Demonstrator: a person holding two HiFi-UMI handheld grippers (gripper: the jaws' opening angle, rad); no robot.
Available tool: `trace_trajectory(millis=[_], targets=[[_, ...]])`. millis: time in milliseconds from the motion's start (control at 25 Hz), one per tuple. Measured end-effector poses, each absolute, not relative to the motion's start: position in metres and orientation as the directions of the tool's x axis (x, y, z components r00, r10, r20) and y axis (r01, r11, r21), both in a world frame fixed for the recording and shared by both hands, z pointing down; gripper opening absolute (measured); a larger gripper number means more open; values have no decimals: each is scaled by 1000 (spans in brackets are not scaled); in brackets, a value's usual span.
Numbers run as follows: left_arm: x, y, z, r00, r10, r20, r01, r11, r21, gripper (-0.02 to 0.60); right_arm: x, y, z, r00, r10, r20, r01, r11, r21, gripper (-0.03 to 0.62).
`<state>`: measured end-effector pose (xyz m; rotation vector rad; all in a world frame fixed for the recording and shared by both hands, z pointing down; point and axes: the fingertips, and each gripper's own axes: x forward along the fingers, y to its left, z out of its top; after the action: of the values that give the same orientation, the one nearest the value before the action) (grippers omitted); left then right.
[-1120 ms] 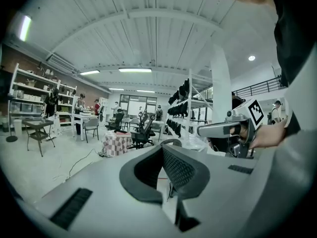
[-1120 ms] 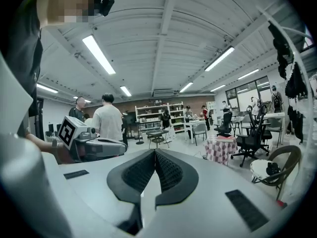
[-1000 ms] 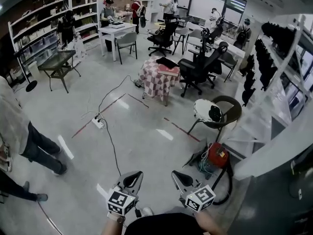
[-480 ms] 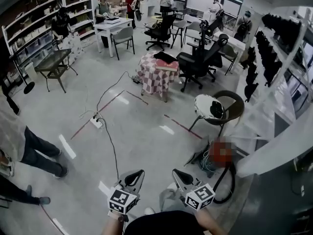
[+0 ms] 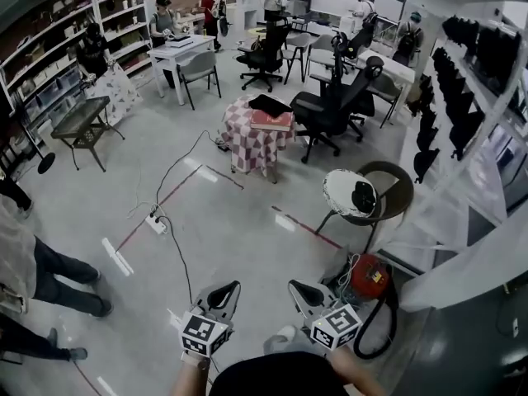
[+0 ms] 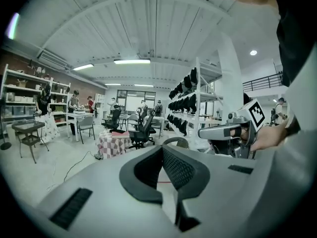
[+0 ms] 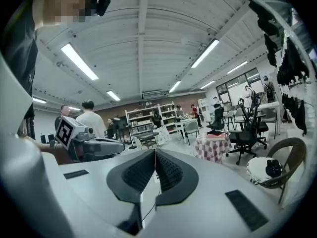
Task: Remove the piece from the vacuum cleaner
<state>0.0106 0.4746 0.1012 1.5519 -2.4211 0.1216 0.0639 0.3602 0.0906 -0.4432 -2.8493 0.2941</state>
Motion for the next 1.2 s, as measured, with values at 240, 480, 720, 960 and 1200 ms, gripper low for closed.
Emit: trace_trajectory(millis=[240,480,720,960,1200], targets=[[-24,391,97,-359,-893,270,-919,388,62,18,32,282,86,-940,287,184,242,941,-236,29],[-41,324,103,-286,-912,295,-948,313,49,18,21,222,92,-961,211,177,163,954,-251,29],[-64,261,111,-168,-938,303,-979,195,63,18,16,171,107,-973,86,213,27,965,-263,29],[-99,197,125,1,-949,315,-996,27,85,18,-7,120,117,-968,-84,237,-146,954,-260,29],[-131,142,139,198,-921,336,-980,-173,102,18,-25,82,125,-928,-270,257,-334,907,-256,29]])
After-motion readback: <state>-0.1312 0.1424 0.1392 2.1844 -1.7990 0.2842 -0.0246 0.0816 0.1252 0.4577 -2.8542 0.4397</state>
